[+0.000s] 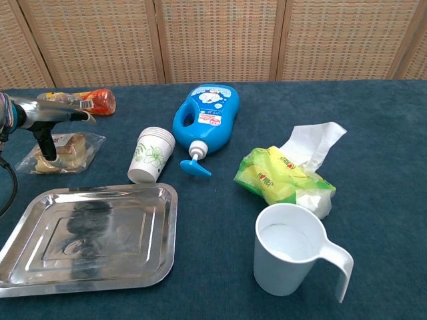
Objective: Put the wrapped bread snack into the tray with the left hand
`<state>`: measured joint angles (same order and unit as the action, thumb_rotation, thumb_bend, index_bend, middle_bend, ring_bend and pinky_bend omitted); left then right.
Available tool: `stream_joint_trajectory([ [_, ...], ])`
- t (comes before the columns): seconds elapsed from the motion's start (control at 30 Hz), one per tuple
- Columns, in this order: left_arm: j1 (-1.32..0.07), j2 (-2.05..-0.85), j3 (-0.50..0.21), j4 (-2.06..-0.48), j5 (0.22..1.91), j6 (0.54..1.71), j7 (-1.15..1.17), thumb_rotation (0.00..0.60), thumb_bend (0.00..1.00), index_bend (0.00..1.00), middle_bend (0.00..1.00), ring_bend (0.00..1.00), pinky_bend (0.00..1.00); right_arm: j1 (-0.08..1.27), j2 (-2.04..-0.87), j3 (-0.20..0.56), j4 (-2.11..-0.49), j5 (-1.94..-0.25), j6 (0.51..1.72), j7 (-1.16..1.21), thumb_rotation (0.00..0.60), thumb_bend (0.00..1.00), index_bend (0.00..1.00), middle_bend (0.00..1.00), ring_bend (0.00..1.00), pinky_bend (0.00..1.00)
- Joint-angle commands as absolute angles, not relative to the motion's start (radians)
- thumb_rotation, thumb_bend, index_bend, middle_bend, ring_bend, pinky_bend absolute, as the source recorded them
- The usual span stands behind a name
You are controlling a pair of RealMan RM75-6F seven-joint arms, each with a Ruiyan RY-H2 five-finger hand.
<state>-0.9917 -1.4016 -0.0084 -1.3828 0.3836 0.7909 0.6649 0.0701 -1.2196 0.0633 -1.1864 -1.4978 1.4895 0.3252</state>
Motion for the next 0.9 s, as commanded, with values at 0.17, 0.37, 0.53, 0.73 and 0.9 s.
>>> stream_joint_trajectory([
  [0.17, -0.987, -1.409, -0.001, -1.393, 0.376, 0.818, 0.672, 0.6, 0.3, 0.0, 0.0, 0.0, 0.0, 0.061, -1.22, 0.063, -1.184, -1.5, 1.501, 0.332, 0.6, 0.13, 0.0, 0.0, 0.0, 0.0],
  [0.37, -0.977, -1.402, 0.001, -1.406, 0.383, 0.835, 0.669, 0.6, 0.34, 0.05, 0.0, 0.0, 0.0, 0.06, -1.224, 0.062, -1.177, -1.502, 1.499, 0.34, 0.6, 0.13, 0.0, 0.0, 0.0, 0.0],
  [0.53, -0.971, -1.397, 0.002, -1.408, 0.381, 0.836, 0.666, 0.6, 0.43, 0.12, 0.0, 0.0, 0.0, 0.059, -1.227, 0.062, -1.171, -1.503, 1.499, 0.345, 0.6, 0.13, 0.0, 0.0, 0.0, 0.0],
  [0.73, -0.964, -1.399, 0.001, -1.405, 0.381, 0.832, 0.66, 0.6, 0.46, 0.12, 0.0, 0.0, 0.0, 0.054, -1.224, 0.066, -1.171, -1.504, 1.513, 0.348, 0.6, 0.13, 0.0, 0.0, 0.0, 0.0],
  [0.9, -0.959, -1.405, 0.002, -1.397, 0.385, 0.827, 0.656, 0.6, 0.46, 0.12, 0.0, 0.0, 0.0, 0.051, -1.224, 0.067, -1.17, -1.506, 1.519, 0.354, 0.6, 0.13, 0.0, 0.0, 0.0, 0.0],
])
